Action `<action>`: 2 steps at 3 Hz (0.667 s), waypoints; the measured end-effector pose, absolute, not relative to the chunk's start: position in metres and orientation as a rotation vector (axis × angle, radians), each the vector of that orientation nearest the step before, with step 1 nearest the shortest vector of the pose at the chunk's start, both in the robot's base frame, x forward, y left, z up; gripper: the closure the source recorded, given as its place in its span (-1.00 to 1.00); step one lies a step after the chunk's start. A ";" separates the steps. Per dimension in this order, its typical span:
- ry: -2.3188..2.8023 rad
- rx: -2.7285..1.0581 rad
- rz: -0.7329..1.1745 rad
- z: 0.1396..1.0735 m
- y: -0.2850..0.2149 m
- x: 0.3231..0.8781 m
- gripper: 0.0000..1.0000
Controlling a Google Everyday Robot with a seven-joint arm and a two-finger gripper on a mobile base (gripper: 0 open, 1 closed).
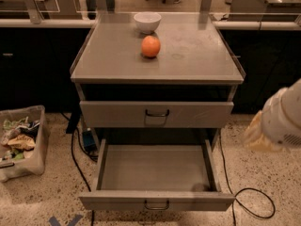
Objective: Close middle drawer
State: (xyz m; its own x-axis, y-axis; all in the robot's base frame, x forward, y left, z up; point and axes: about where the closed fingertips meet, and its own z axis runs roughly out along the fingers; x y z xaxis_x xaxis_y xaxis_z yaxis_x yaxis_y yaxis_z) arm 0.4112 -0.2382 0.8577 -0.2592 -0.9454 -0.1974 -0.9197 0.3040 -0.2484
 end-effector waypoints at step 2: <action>2.467 -1.653 0.179 0.671 -0.242 0.390 1.00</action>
Offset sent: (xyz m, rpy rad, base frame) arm -0.0318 0.0105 -0.2658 0.1836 0.3673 -0.0916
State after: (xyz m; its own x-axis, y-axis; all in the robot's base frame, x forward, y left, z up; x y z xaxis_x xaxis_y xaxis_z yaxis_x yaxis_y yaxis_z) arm 0.3901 -0.2420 0.6706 -0.3730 -0.9052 -0.2036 -0.9251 0.3796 0.0072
